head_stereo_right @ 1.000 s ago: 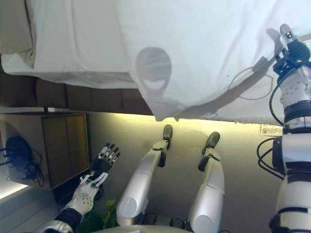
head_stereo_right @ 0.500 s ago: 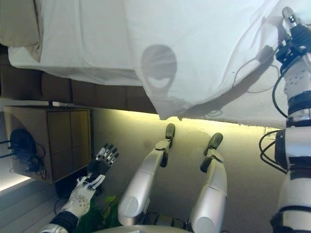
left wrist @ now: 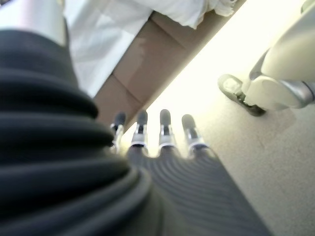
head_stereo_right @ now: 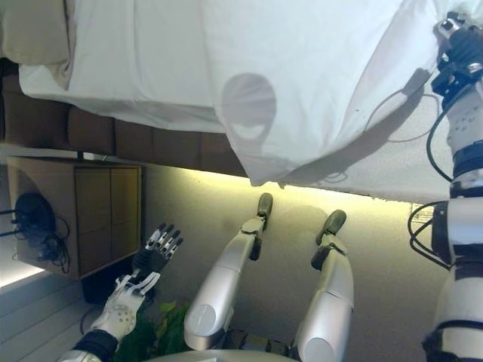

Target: Make the bed neatly

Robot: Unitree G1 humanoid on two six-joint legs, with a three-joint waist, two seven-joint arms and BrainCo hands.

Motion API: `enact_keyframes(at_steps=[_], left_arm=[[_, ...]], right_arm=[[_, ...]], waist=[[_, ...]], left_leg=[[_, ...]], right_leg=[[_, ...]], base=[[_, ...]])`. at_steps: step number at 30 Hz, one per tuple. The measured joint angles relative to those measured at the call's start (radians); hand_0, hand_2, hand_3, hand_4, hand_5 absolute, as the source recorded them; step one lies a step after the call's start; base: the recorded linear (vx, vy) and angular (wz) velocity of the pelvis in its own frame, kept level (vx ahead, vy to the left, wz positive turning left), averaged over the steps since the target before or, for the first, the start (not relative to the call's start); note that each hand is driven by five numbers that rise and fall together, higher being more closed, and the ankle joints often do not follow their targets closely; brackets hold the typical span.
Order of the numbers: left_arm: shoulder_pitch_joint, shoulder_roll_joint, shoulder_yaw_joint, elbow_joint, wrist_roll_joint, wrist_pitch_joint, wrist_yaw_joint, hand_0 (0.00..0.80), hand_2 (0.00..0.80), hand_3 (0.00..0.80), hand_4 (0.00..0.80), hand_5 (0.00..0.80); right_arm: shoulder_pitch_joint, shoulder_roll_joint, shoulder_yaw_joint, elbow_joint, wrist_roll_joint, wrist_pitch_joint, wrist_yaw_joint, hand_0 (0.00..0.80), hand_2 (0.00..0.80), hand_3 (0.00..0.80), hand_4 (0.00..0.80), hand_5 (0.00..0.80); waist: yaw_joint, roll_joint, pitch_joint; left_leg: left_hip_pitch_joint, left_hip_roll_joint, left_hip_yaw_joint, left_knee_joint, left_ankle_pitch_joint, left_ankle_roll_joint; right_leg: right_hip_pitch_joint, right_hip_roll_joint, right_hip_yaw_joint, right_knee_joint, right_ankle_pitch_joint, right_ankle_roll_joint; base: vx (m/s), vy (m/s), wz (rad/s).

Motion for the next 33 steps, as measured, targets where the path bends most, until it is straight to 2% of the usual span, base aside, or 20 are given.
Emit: enact_keyframes(at_steps=[13,25,28,33], left_arm=[[0.011,0.024,0.001,-0.001,0.0,-0.002,-0.033,0.0,0.0,0.0,0.0,0.0],[-0.041,0.056,0.022,-0.057,0.0,-0.003,-0.039,0.0,0.0,0.0,0.0,0.0],[-0.058,0.068,0.022,-0.067,-0.001,-0.004,-0.035,0.0,0.0,0.0,0.0,0.0],[-0.086,0.084,0.022,-0.098,0.001,-0.011,-0.021,0.0,0.0,0.0,0.0,0.0]], right_arm=[[0.01,-0.012,0.017,0.002,-0.018,0.038,0.057,0.8,0.8,0.8,0.8,0.8],[0.096,0.013,0.005,0.006,0.061,0.1,0.184,0.8,0.8,0.8,0.8,0.8],[0.136,0.036,-0.032,0.008,0.063,0.119,0.197,0.8,0.8,0.8,0.8,0.8],[0.178,0.06,-0.037,0.008,0.097,0.128,0.203,0.8,0.8,0.8,0.8,0.8]], waist=[[-0.001,0.0,0.0],[-0.004,-0.003,0.001],[-0.005,-0.005,0.0],[-0.003,-0.029,-0.008]], left_leg=[[0.021,0.012,0.001,-0.006,0.002,-0.001],[0.299,0.033,0.034,-0.151,0.029,0.0],[0.361,0.04,0.04,-0.186,0.031,0.0],[0.432,0.051,0.055,-0.238,0.039,-0.004]], right_leg=[[0.039,0.009,-0.023,-0.023,-0.001,-0.001],[0.311,0.041,-0.04,-0.17,0.032,0.012],[0.383,0.057,-0.047,-0.228,0.05,0.016],[0.468,0.08,-0.053,-0.32,0.082,0.019]], base=[[-0.009,-0.024,0.02],[-0.005,0.017,-0.04],[0.038,-0.009,-0.06],[0.032,-0.016,-0.04]])
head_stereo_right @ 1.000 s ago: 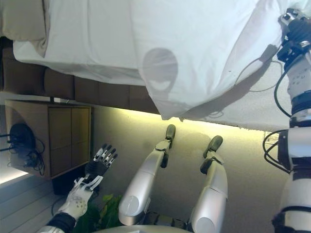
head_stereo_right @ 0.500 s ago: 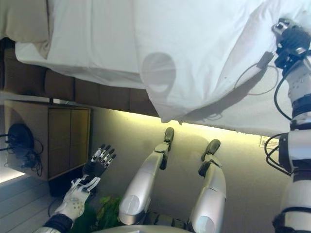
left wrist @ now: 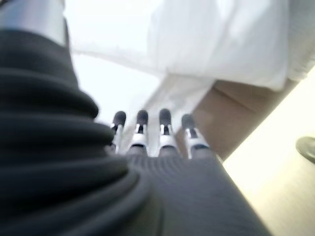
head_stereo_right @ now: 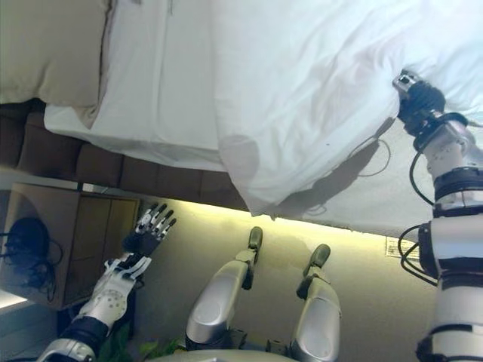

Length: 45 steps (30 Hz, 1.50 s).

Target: Make the bed neatly

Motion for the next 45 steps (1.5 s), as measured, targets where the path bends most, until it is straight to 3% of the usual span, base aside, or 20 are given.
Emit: enact_keyframes(at_steps=[8,14,18,22,28,34,45], left_arm=[[-0.077,0.048,-0.017,-0.005,0.064,-0.015,-0.014,0.0,0.0,0.0,0.0,0.0],[-0.124,0.064,-0.053,-0.004,0.121,0.032,-0.043,0.0,0.0,0.0,0.0,0.0],[-0.127,0.063,-0.109,0.009,0.176,0.124,-0.084,0.0,0.0,0.0,0.0,0.0],[-0.154,0.059,-0.185,0.086,0.227,0.252,-0.096,0.0,0.0,0.0,0.0,0.0],[-0.166,-0.014,-0.225,0.164,0.287,0.383,-0.116,0.0,0.0,0.0,0.0,0.0],[-0.17,-0.112,-0.242,0.255,0.295,0.517,-0.156,0.0,0.0,0.0,0.0,0.0],[-0.174,-0.216,-0.259,0.425,0.273,0.766,-0.25,0.0,0.0,0.0,0.0,0.0]], right_arm=[[0.023,0.048,-0.022,0.0,0.004,0.0,0.0,0.8,0.8,0.8,0.8,0.8],[0.058,0.09,-0.029,0.0,0.036,0.001,-0.009,0.8,0.8,0.8,0.8,0.8],[0.088,0.136,-0.029,0.0,0.043,0.001,-0.012,0.8,0.8,0.8,0.8,0.8],[0.094,0.188,-0.028,-0.001,0.043,0.018,-0.014,0.8,0.8,0.8,0.8,0.8],[0.111,0.238,0.008,-0.005,0.043,0.04,-0.02,0.8,0.8,0.8,0.8,0.8],[0.132,0.304,0.015,-0.013,0.043,0.043,-0.056,0.8,0.8,0.8,0.8,0.8],[0.142,0.412,0.054,-0.084,0.079,0.042,-0.119,0.8,0.8,0.8,0.8,0.8]], waist=[[-0.003,-0.04,-0.02],[-0.006,-0.061,-0.039],[-0.021,-0.096,-0.09],[-0.037,-0.107,-0.136],[-0.057,-0.113,-0.185],[-0.064,-0.14,-0.227],[-0.086,-0.212,-0.272]], left_leg=[[0.064,0.011,0.027,-0.042,0.004,-0.003],[0.133,0.012,0.033,-0.078,0.003,-0.004],[0.149,0.013,0.053,-0.091,0.003,-0.005],[0.186,0.013,0.066,-0.115,0.003,-0.005],[0.242,0.016,0.081,-0.138,0.001,-0.008],[0.267,0.019,0.083,-0.142,0.001,-0.009],[0.264,0.032,0.108,-0.141,-0.005,-0.017]], right_leg=[[0.087,0.019,-0.019,-0.084,0.017,0.002],[0.162,0.03,-0.021,-0.142,0.033,0.005],[0.181,0.034,-0.019,-0.167,0.038,0.007],[0.212,0.039,-0.009,-0.192,0.043,0.01],[0.252,0.045,0.004,-0.201,0.043,0.012],[0.272,0.05,0.01,-0.201,0.042,0.011],[0.254,0.063,0.033,-0.201,0.044,0.008]], base=[[0.015,0.003,0.01],[0.067,-0.001,-0.02],[0.088,0.019,-0.02],[0.098,0.017,-0.08],[0.116,-0.003,-0.08],[0.041,-0.041,-0.03],[0.011,-0.101,-0.07]])
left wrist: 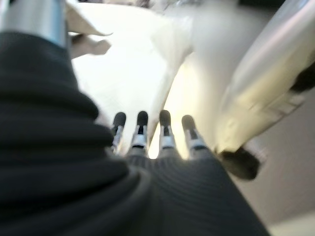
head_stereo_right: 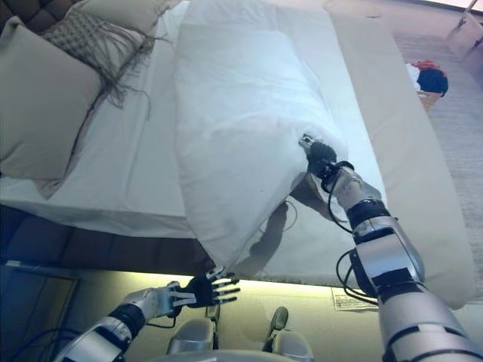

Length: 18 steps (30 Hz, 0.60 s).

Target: Make the bed neatly

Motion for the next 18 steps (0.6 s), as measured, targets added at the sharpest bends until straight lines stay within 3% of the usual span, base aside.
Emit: enact_keyframes(at_steps=[10,18], left_arm=[[0.004,-0.073,0.0,0.045,-0.006,0.102,-0.099,0.0,0.0,0.0,0.0,0.0],[-0.006,-0.099,-0.007,-0.041,-0.269,0.107,-0.033,0.0,0.0,0.0,0.0,0.0]], right_arm=[[0.005,0.053,0.026,-0.03,0.031,0.0,-0.042,0.8,0.8,0.8,0.8,0.8],[0.037,0.085,0.026,-0.093,0.033,0.0,-0.081,0.8,0.8,0.8,0.8,0.8]], waist=[[-0.006,-0.058,-0.024],[-0.03,-0.091,-0.022]], left_leg=[[0.002,0.022,0.027,0.005,-0.009,-0.013],[0.004,0.026,0.033,0.006,-0.01,-0.017]], right_leg=[[-0.014,0.022,0.018,0.0,0.0,0.0],[-0.016,0.027,0.029,0.0,0.0,0.0]], base=[[0.036,-0.1,-0.1],[0.009,-0.041,-0.03]])
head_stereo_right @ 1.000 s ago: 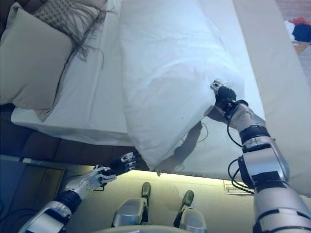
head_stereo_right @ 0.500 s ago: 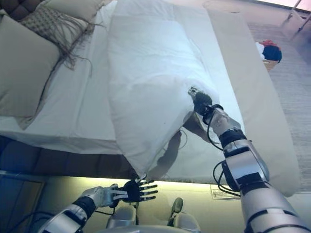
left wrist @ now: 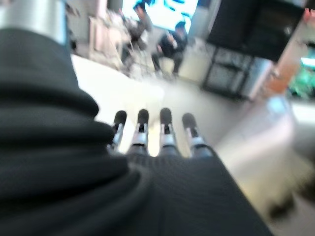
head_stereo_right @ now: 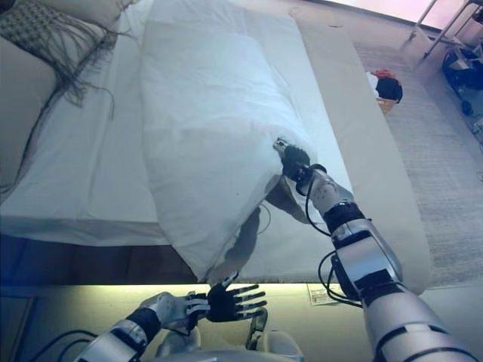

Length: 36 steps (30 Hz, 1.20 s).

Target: Make the bed neatly

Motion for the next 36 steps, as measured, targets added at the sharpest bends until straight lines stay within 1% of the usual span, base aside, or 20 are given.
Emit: enact_keyframes(at_steps=[4,6,9,10,12,14,16,18,20,23,27,33,36], left_arm=[[-0.026,-0.019,-0.004,-0.039,-0.205,-0.058,0.102,0.0,0.0,0.0,0.0,0.0],[-0.038,-0.022,-0.003,-0.057,-0.305,-0.09,0.14,0.0,0.0,0.0,0.0,0.0],[-0.065,-0.042,-0.006,-0.076,-0.422,-0.142,0.173,0.0,0.0,0.0,0.0,0.0],[-0.07,-0.053,-0.006,-0.083,-0.462,-0.165,0.181,0.0,0.0,0.0,0.0,0.0],[-0.074,-0.074,-0.017,-0.112,-0.556,-0.236,0.202,0.0,0.0,0.0,0.0,0.0],[-0.092,-0.097,-0.014,-0.119,-0.64,-0.302,0.214,0.0,0.0,0.0,0.0,0.0],[-0.098,-0.11,-0.012,-0.126,-0.7,-0.359,0.23,0.0,0.0,0.0,0.0,0.0],[-0.099,-0.121,-0.008,-0.129,-0.722,-0.416,0.236,0.0,0.0,0.0,0.0,0.0],[-0.1,-0.147,0.01,-0.129,-0.735,-0.472,0.235,0.0,0.0,0.0,0.0,0.0],[-0.1,-0.177,0.02,-0.132,-0.74,-0.529,0.232,0.0,0.0,0.0,0.0,0.0],[-0.1,-0.219,0.025,-0.148,-0.74,-0.614,0.218,0.0,0.0,0.0,0.0,0.0],[-0.101,-0.237,0.025,-0.187,-0.74,-0.748,0.234,0.0,0.0,0.0,0.0,0.0],[-0.101,-0.238,0.025,-0.187,-0.743,-0.796,0.257,0.0,0.0,0.0,0.0,0.0]], right_arm=[[0.027,0.01,0.0,-0.048,0.0,0.001,-0.029,0.8,0.8,0.8,0.8,0.8],[0.03,0.036,0.004,-0.065,0.0,0.005,-0.037,0.8,0.8,0.8,0.8,0.8],[0.051,0.045,0.01,-0.106,0.0,0.015,-0.047,0.8,0.8,0.8,0.8,0.8],[0.06,0.045,0.01,-0.117,0.0,0.017,-0.048,0.8,0.8,0.8,0.8,0.8],[0.089,0.046,0.012,-0.153,0.0,0.018,-0.05,0.8,0.8,0.8,0.8,0.8],[0.1,0.047,0.024,-0.175,0.0,0.022,-0.058,0.8,0.8,0.8,0.8,0.8],[0.112,0.048,0.045,-0.207,0.0,0.028,-0.071,0.8,0.8,0.8,0.8,0.8],[0.123,0.055,0.053,-0.245,0.0,0.038,-0.079,0.8,0.8,0.8,0.8,0.8],[0.134,0.063,0.054,-0.273,0.0,0.044,-0.085,0.8,0.8,0.8,0.8,0.8],[0.147,0.067,0.07,-0.308,0.0,0.051,-0.09,0.8,0.8,0.8,0.8,0.8],[0.172,0.067,0.088,-0.345,0.0,0.055,-0.099,0.8,0.8,0.8,0.8,0.8],[0.186,0.067,0.088,-0.349,0.0,0.057,-0.11,0.8,0.8,0.8,0.8,0.8],[0.187,0.067,0.088,-0.35,0.0,0.057,-0.111,0.8,0.8,0.8,0.8,0.8]], waist=[[-0.011,-0.006,0.0],[-0.029,-0.006,0.0],[-0.051,-0.006,0.0],[-0.052,-0.006,0.0],[-0.054,-0.006,0.0],[-0.058,-0.006,0.0],[-0.072,-0.006,-0.001],[-0.08,-0.005,-0.001],[-0.089,-0.003,-0.002],[-0.106,-0.001,-0.003],[-0.108,0.006,-0.007],[-0.111,0.007,-0.007],[-0.11,0.007,-0.007]], left_leg=[[0.006,0.0,0.013,-0.002,-0.001,-0.001],[0.018,0.0,0.024,-0.007,-0.002,-0.002],[0.023,0.001,0.025,-0.008,-0.004,-0.004],[0.027,0.002,0.027,-0.008,-0.004,-0.004],[0.039,0.004,0.038,-0.009,-0.006,-0.007],[0.045,0.007,0.05,-0.009,-0.007,-0.009],[0.056,0.012,0.051,-0.009,-0.009,-0.011],[0.069,0.016,0.054,-0.009,-0.012,-0.015],[0.07,0.016,0.056,-0.009,-0.012,-0.016],[0.072,0.016,0.059,-0.009,-0.012,-0.016],[0.075,0.017,0.072,-0.009,-0.012,-0.016],[0.075,0.017,0.074,-0.009,-0.012,-0.016],[0.074,0.017,0.073,-0.009,-0.012,-0.016]], right_leg=[[-0.001,0.0,0.014,0.0,0.0,0.0],[0.0,0.001,0.026,0.0,0.0,-0.001],[0.001,0.004,0.033,0.0,0.001,-0.001],[0.001,0.005,0.035,0.0,0.003,-0.004],[0.005,0.008,0.05,0.0,0.003,-0.004],[0.005,0.011,0.054,0.0,0.004,-0.005],[0.016,0.014,0.055,0.0,0.004,-0.005],[0.022,0.017,0.058,-0.001,0.003,-0.006],[0.022,0.017,0.066,0.0,0.003,-0.007],[0.022,0.017,0.069,0.0,0.005,-0.009],[0.019,0.018,0.079,0.0,0.007,-0.012],[0.019,0.017,0.079,-0.001,0.007,-0.012],[0.019,0.017,0.078,-0.001,0.007,-0.012]], base=[[0.026,-0.004,-0.08],[0.039,0.002,-0.21],[0.047,0.002,-0.09],[0.06,0.007,-0.12],[0.053,0.009,-0.21],[0.059,0.005,-0.16],[0.061,0.005,-0.02],[0.046,0.007,-0.11],[0.037,0.003,-0.1],[0.004,-0.005,-0.02],[-0.002,-0.023,-0.07],[-0.006,0.0,0.0],[-0.033,-0.001,0.01]])
